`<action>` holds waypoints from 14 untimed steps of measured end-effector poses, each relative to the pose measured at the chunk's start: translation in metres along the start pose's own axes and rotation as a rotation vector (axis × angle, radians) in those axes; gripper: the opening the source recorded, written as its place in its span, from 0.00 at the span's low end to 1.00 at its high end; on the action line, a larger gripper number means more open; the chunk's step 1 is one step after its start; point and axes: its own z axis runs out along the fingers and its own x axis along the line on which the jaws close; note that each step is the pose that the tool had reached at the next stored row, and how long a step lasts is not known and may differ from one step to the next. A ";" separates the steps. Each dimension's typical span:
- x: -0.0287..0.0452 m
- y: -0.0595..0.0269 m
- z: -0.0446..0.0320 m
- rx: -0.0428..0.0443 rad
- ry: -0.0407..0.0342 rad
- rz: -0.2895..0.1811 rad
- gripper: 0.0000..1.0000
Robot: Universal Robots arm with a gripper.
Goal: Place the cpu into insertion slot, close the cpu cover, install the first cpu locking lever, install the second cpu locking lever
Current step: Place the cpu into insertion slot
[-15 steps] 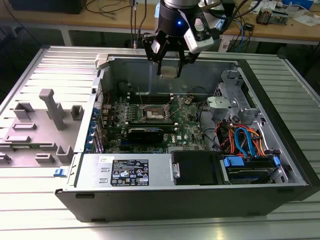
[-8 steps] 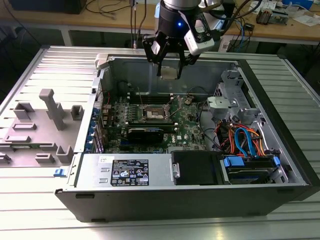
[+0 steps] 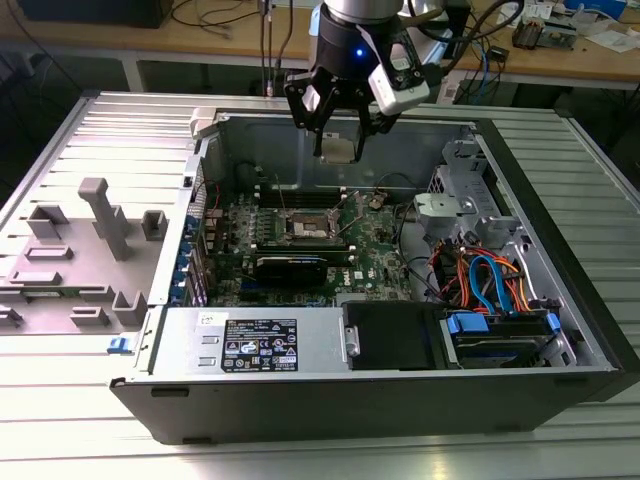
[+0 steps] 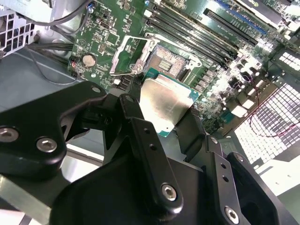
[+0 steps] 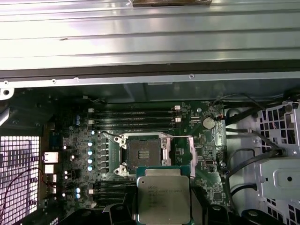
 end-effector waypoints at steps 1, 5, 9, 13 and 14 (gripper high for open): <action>0.0000 -0.0001 0.0002 -0.0004 -0.0011 0.012 0.55; 0.0000 -0.0001 0.0005 -0.0013 -0.0048 0.055 0.55; 0.0000 -0.0002 0.0006 -0.0017 -0.0071 0.081 0.55; 0.0000 -0.0002 0.0007 -0.0024 -0.0100 0.113 0.55; 0.0000 -0.0002 0.0007 -0.0025 -0.0104 0.119 0.55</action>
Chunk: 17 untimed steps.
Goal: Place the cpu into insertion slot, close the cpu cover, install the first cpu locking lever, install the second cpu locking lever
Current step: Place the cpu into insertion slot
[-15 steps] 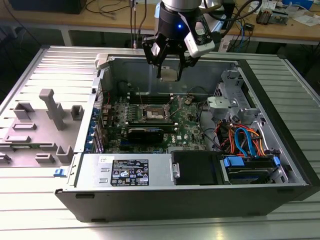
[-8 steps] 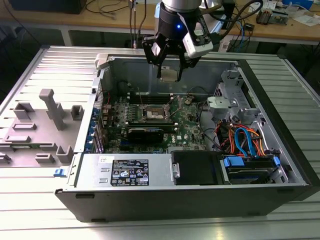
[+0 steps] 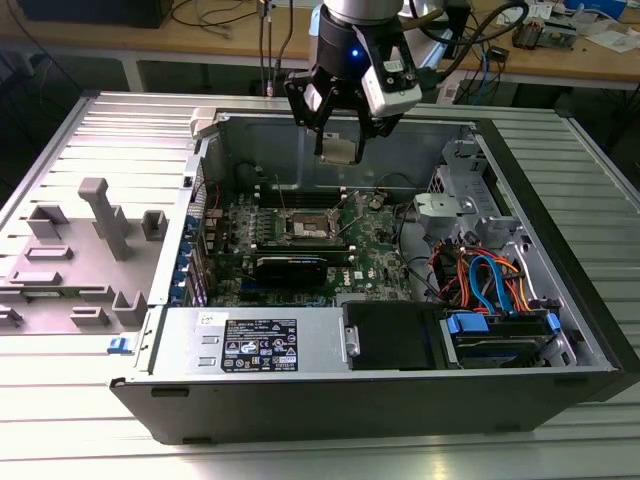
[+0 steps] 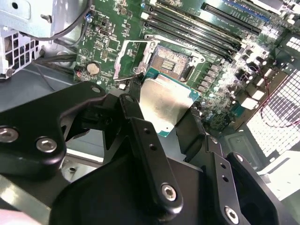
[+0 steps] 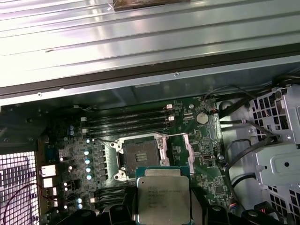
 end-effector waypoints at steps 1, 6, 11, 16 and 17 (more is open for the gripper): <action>0.0000 0.0000 0.0000 -0.0001 -0.0007 0.007 0.55; 0.0000 -0.0001 0.0000 -0.0004 -0.0014 0.015 0.55; 0.0000 -0.0001 0.0000 -0.0003 -0.0015 0.017 0.55; 0.0000 -0.0001 0.0000 -0.0010 -0.0041 0.046 0.55; 0.0000 -0.0001 0.0000 -0.0011 -0.0046 0.052 0.55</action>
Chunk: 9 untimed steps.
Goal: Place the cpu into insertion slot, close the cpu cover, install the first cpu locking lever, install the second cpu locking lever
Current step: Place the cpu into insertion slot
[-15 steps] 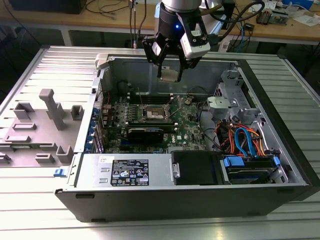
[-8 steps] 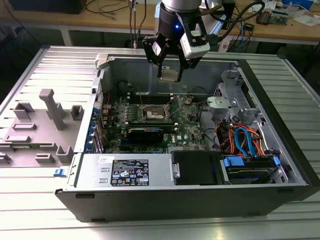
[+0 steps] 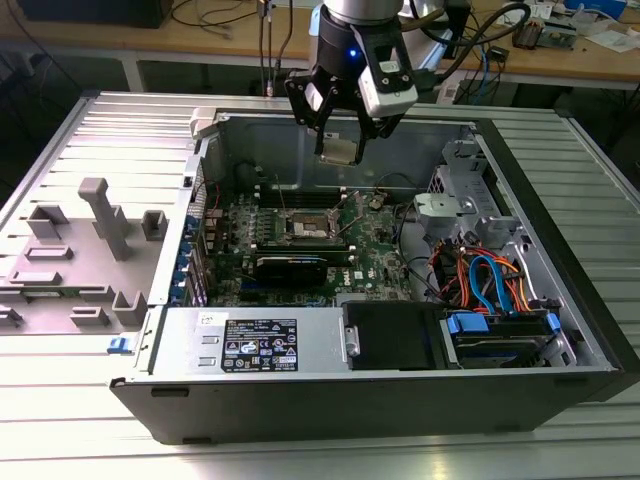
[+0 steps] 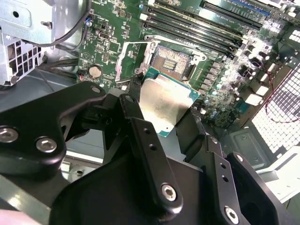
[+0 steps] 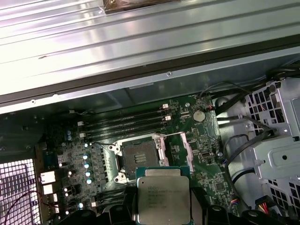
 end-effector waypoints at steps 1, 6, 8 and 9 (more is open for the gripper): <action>0.0000 0.0000 0.0000 0.0000 -0.0004 0.004 0.55; 0.0000 0.0000 0.0000 -0.0004 -0.0021 0.024 0.55; 0.0000 0.0000 0.0000 -0.0005 -0.0024 0.029 0.55; 0.0000 0.0000 0.0000 -0.0005 -0.0027 0.031 0.55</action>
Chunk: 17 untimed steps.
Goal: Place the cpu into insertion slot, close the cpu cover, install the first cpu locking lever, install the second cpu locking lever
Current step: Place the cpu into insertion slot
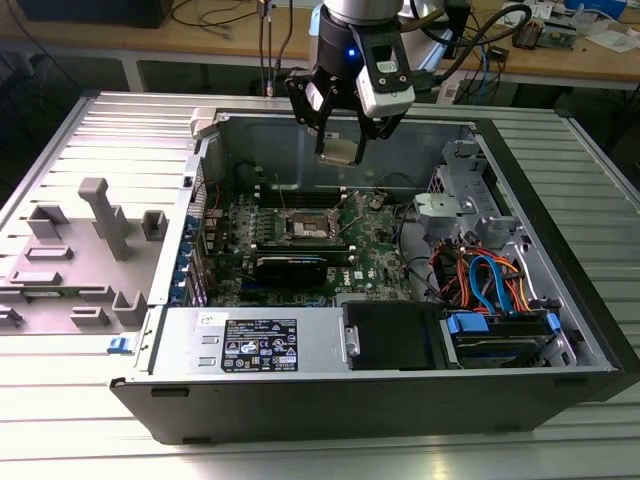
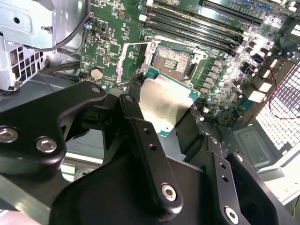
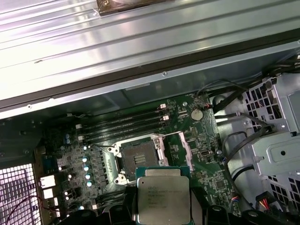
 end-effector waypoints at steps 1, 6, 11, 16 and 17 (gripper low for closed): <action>0.0000 0.0000 0.0000 0.0000 -0.0001 0.002 0.55; 0.0000 0.0000 0.0000 -0.0002 -0.0010 0.012 0.55; 0.0000 0.0000 0.0000 -0.0006 -0.0025 0.030 0.55; 0.0000 0.0000 0.0000 -0.0011 -0.0049 0.056 0.55; 0.0000 0.0000 0.0000 -0.0013 -0.0056 0.065 0.55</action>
